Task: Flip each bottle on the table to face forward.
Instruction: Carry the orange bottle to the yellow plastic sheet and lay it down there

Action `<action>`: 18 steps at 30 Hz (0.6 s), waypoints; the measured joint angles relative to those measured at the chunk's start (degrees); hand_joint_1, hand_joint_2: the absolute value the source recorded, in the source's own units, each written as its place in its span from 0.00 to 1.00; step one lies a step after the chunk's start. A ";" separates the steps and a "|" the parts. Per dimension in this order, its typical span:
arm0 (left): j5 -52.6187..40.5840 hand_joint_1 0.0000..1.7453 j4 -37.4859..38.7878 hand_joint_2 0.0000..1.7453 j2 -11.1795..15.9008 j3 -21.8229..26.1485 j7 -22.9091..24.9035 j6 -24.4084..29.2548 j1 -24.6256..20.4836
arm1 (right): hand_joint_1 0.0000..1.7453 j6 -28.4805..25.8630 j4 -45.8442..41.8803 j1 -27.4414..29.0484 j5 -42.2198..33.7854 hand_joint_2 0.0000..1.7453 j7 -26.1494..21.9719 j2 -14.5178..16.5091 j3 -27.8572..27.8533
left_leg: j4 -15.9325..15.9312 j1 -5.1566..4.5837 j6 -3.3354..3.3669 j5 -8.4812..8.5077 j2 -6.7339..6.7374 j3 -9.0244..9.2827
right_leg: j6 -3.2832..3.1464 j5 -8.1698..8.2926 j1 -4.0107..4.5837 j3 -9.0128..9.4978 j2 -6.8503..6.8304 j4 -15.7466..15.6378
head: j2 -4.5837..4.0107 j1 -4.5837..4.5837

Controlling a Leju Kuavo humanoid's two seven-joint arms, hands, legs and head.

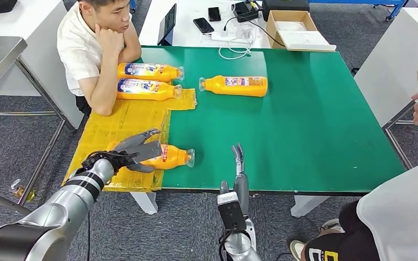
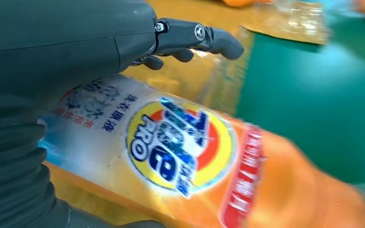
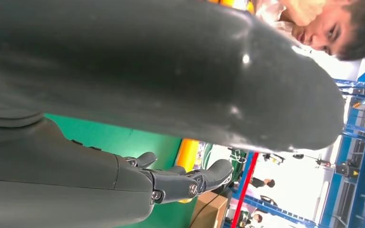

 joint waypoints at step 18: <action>49.97 0.00 -42.80 1.00 -5.57 6.54 -15.76 14.02 23.76 | 0.00 -4.27 -0.81 0.25 -0.43 0.00 0.00 -0.60 1.37 | 0.04 -0.07 -0.02 -0.03 0.36 -0.79 | 0.04 0.06 -0.08 -0.99 0.21 0.00 | 0.00 -0.07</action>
